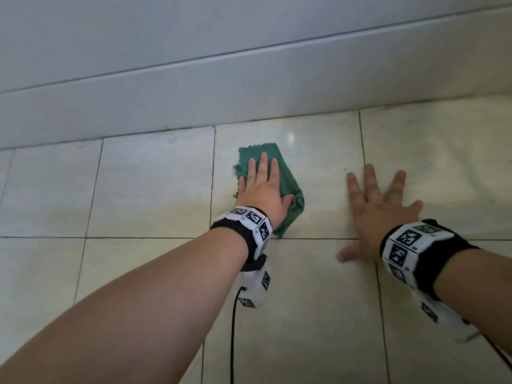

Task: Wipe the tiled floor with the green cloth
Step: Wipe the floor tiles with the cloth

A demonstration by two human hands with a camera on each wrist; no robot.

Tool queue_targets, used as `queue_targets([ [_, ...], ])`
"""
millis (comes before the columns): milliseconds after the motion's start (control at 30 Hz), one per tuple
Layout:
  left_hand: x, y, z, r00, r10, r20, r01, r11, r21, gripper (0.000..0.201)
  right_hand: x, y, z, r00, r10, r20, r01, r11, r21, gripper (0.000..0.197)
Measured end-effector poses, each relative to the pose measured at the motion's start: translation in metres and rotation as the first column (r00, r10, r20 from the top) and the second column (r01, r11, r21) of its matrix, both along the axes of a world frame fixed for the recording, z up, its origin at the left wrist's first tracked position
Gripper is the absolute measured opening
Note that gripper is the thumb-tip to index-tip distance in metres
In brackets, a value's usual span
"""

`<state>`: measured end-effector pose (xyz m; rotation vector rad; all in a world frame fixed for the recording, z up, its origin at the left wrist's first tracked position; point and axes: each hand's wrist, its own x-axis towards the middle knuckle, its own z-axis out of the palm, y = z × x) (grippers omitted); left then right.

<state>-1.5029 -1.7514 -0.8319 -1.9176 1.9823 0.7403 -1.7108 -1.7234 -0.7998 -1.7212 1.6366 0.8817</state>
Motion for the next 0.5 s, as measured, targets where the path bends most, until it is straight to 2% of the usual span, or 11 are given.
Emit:
queue_targets([
  [167,0.005,-0.035,0.000,0.993,0.117,0.005,-0.117,0.993,-0.021,0.084,-0.003,0.000,-0.002,1.000,0.007,0.017,-0.007,1.000,0.010,0.159],
  [233,-0.003,-0.047,0.002,0.992,0.123,0.021,-0.122,0.992,-0.019,0.083,-0.004,0.000,-0.003,1.000,0.004,0.016,-0.004,1.000,0.015,0.159],
  [433,-0.071,-0.062,0.003,0.992,-0.121,-0.025,0.120,0.992,-0.031,0.082,-0.001,-0.003,-0.011,1.000,-0.001,0.006,0.000,1.000,0.027,0.162],
  [500,-0.087,-0.061,0.002,0.986,-0.164,-0.035,0.163,0.986,-0.044,0.078,0.000,-0.004,-0.012,1.000,0.008,-0.005,-0.008,0.999,0.034,0.161],
])
